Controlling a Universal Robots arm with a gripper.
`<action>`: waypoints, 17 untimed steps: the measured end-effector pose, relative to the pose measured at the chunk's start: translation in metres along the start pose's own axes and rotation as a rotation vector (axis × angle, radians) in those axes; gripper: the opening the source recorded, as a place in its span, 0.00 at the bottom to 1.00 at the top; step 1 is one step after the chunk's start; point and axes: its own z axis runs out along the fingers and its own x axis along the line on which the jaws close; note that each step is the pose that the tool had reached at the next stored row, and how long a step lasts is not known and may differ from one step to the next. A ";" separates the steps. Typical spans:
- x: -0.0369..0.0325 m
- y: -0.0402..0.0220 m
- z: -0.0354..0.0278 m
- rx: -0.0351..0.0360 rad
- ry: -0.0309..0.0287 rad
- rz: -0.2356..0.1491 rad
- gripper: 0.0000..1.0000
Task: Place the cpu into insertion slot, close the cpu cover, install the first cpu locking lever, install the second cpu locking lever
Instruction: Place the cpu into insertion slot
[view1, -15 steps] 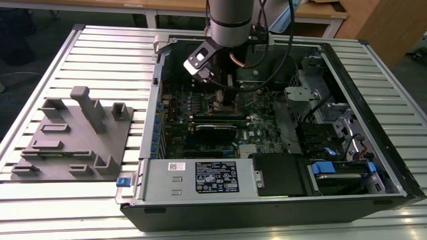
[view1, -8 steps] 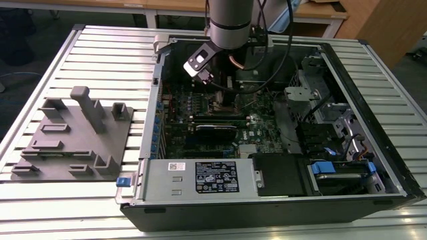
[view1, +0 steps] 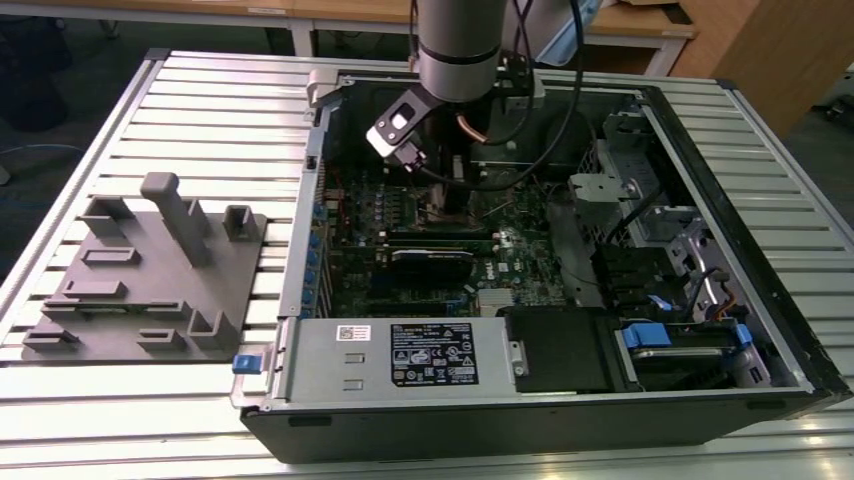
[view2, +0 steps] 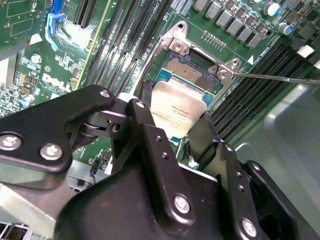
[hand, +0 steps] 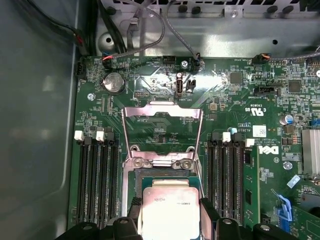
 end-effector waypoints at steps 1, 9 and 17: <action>0.0000 -0.0001 0.0005 0.0000 -0.0001 0.000 0.54; 0.0003 -0.0012 0.0032 0.0001 0.0019 0.001 0.54; 0.0033 -0.0017 0.0064 0.0000 0.0031 0.001 0.54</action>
